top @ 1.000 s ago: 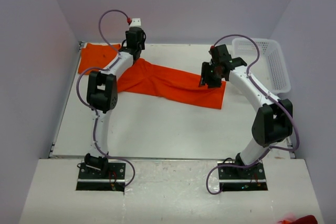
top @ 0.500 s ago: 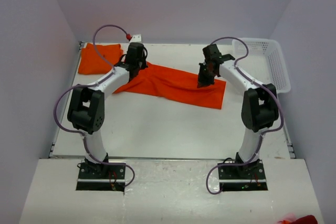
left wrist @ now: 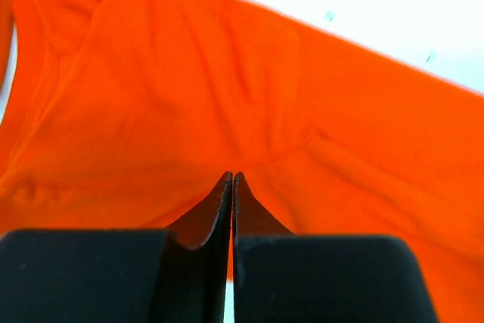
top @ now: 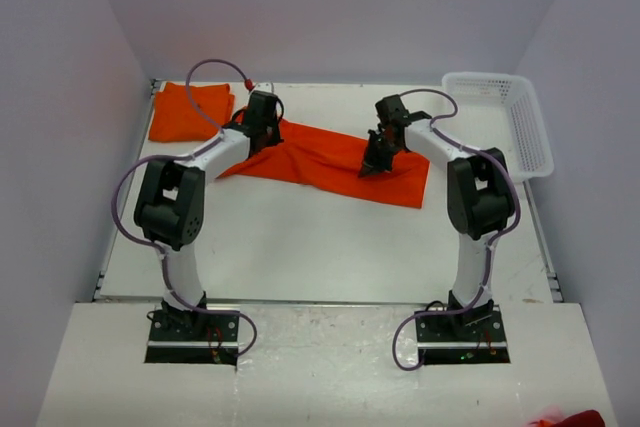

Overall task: Fold and stack the t-shirts
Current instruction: Rotate the tshirt 90 degrees

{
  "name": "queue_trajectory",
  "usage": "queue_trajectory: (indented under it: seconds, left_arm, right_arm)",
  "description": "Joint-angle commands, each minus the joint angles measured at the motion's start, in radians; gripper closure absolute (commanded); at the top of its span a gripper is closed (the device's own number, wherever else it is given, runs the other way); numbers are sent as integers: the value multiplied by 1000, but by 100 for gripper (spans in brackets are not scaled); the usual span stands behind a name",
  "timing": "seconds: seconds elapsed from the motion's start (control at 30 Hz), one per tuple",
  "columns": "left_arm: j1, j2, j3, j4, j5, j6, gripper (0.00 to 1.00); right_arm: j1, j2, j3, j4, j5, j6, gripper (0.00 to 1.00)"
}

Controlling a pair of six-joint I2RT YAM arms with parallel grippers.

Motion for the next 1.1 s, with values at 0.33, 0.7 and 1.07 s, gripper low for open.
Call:
queue_trajectory:
  seconds: [0.33, 0.7, 1.07]
  left_arm:
    - [22, 233, 246, -105, 38, -79, 100]
    - [93, 344, 344, -191, 106, -109, 100]
    - [99, 364, 323, -199, 202, -67, 100]
  right_arm:
    - [18, 147, 134, -105, 156, 34, 100]
    - [47, 77, -1, -91, 231, 89, 100]
    - [132, -71, -324, -23, 285, 217, 100]
